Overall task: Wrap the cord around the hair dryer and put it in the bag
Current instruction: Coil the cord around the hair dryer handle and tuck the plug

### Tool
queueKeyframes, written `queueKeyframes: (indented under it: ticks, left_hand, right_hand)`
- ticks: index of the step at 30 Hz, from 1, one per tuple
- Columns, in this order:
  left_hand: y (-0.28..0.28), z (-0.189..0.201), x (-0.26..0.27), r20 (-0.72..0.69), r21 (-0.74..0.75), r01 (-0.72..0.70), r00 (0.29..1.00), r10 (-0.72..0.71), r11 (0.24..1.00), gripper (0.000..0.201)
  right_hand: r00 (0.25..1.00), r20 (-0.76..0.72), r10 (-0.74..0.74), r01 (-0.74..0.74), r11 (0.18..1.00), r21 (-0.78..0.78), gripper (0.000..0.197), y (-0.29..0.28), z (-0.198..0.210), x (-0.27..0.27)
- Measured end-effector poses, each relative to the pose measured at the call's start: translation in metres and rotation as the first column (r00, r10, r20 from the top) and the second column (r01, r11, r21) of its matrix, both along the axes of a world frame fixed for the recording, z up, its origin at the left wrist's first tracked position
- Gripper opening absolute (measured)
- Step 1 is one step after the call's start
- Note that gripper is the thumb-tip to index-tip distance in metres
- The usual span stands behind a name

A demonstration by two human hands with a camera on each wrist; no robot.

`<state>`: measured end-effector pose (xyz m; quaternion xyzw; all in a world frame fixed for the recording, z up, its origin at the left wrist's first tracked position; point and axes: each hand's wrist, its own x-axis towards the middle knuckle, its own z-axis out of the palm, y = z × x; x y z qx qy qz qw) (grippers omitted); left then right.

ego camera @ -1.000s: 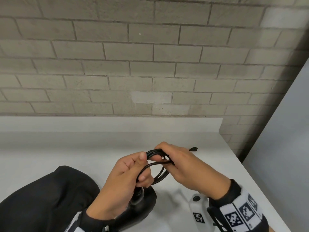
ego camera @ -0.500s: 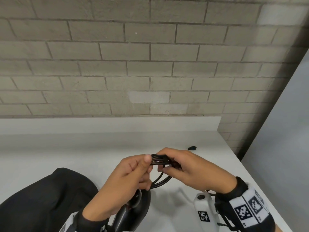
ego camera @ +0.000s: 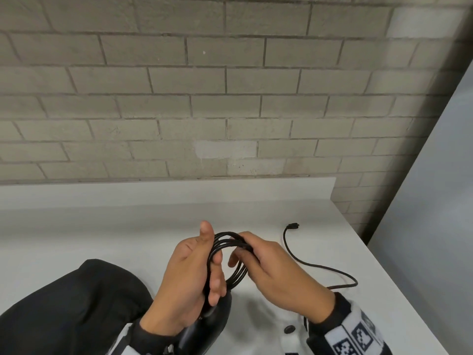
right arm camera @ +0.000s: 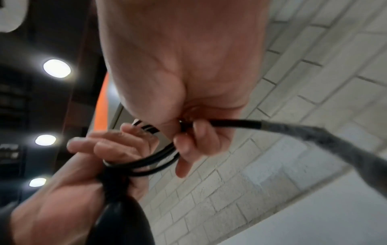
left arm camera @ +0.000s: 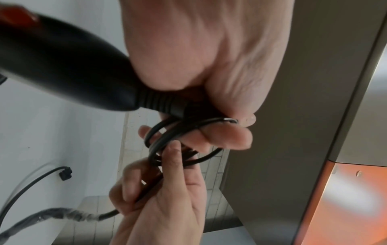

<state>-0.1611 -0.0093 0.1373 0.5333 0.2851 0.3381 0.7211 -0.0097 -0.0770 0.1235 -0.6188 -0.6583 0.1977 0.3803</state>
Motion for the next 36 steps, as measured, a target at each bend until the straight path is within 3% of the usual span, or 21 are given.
queueKeyframes:
  ticks: [3,8,12,18,23,28,33,36]
  left_hand:
    - [-0.002,-0.001,0.0,-0.009,0.019,-0.003,1.0,0.003,1.0,0.061]
    - [-0.003,-0.003,0.0,-0.013,0.065,0.012,1.0,-0.011,0.998,0.061]
    - [-0.004,-0.006,0.0,-0.013,0.105,0.043,0.999,-0.042,0.994,0.062]
    - [0.002,-0.007,-0.006,-0.039,0.202,0.096,0.995,-0.09,0.975,0.085]
    - [0.013,-0.013,-0.011,-0.07,0.374,0.15,0.989,-0.134,0.915,0.069]
    - [0.014,-0.022,-0.019,-0.138,0.436,0.213,0.976,-0.169,0.874,0.053]
    - [0.0,-0.035,-0.012,-0.163,0.475,0.167,0.982,-0.099,0.864,0.035]
    - [-0.008,-0.038,-0.007,-0.124,0.515,0.11,0.991,-0.053,0.85,0.035]
  right_hand:
    - [0.984,0.17,-0.046,0.044,0.999,0.021,0.018,-0.001,-0.001,-0.002]
    - [0.962,0.271,-0.028,0.03,1.0,-0.002,0.018,-0.002,0.003,0.001]
    - [0.98,0.197,0.023,-0.029,0.999,0.03,0.032,-0.002,0.012,-0.001]
    - [0.98,0.185,0.068,-0.076,0.997,0.034,0.03,-0.006,0.012,0.004]
    - [0.987,0.162,-0.02,0.009,0.998,0.066,0.022,-0.007,0.008,0.012]
    - [0.974,0.174,-0.143,0.132,0.988,0.074,0.027,-0.005,0.002,0.012]
    - [0.893,0.396,-0.215,0.213,0.976,0.049,0.021,-0.005,-0.002,-0.001]
    - [0.796,0.563,-0.225,0.271,0.963,0.002,0.047,-0.006,0.001,-0.005]
